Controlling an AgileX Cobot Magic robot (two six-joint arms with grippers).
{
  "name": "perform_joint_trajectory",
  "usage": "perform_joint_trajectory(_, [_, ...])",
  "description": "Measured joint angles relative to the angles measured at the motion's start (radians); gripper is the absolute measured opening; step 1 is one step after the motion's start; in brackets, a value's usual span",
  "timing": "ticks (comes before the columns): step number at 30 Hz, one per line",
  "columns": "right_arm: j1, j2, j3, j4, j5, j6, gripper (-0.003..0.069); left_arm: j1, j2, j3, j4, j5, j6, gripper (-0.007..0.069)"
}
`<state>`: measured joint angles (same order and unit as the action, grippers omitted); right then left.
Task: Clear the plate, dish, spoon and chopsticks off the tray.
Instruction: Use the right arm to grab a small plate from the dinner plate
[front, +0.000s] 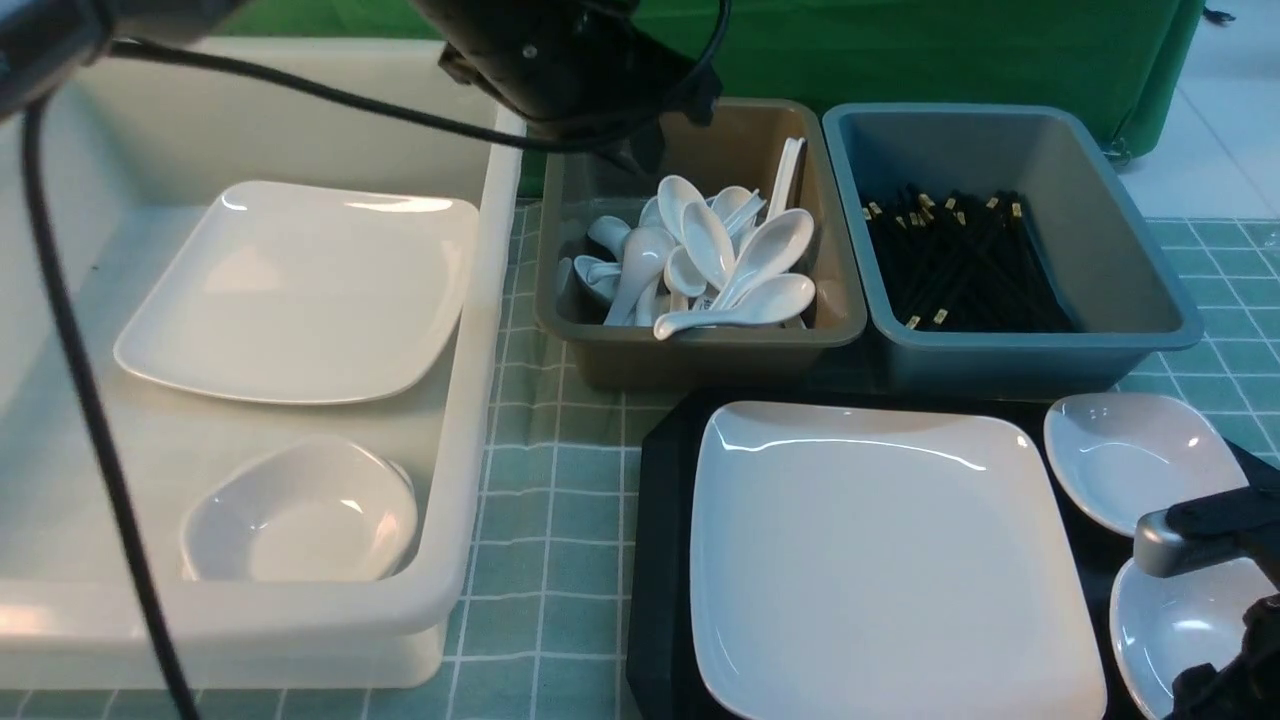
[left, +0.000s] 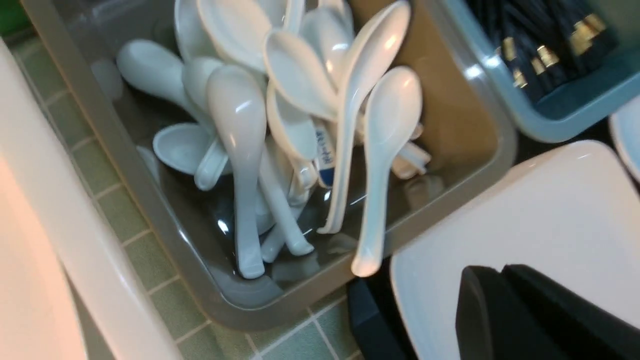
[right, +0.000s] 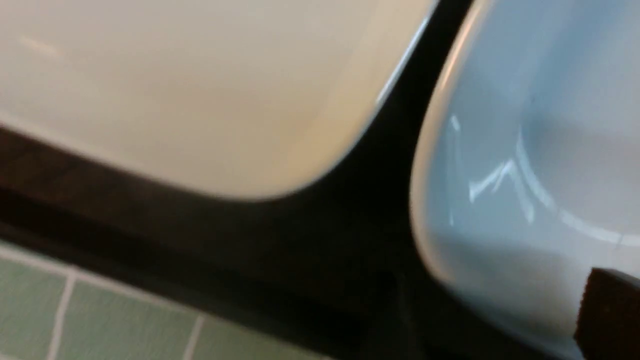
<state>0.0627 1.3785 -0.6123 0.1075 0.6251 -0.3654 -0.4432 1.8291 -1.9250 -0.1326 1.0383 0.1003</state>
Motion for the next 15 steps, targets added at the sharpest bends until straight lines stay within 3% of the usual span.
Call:
perform_joint_trajectory(4, [0.000, 0.043, 0.000, -0.006, -0.044, -0.029, 0.0490, 0.000, -0.074, 0.045, -0.001, 0.000, 0.004, 0.0008])
perform_joint_trajectory(10, [0.003, 0.060, -0.001, -0.034, -0.098, -0.064, 0.0290, 0.000, -0.227, 0.206, -0.001, -0.032, 0.004, 0.0008])
perform_joint_trajectory(15, [0.003, 0.058, -0.002, -0.056, -0.120, -0.066, 0.0239, 0.000, -0.308, 0.296, -0.003, -0.046, 0.004, 0.0008])
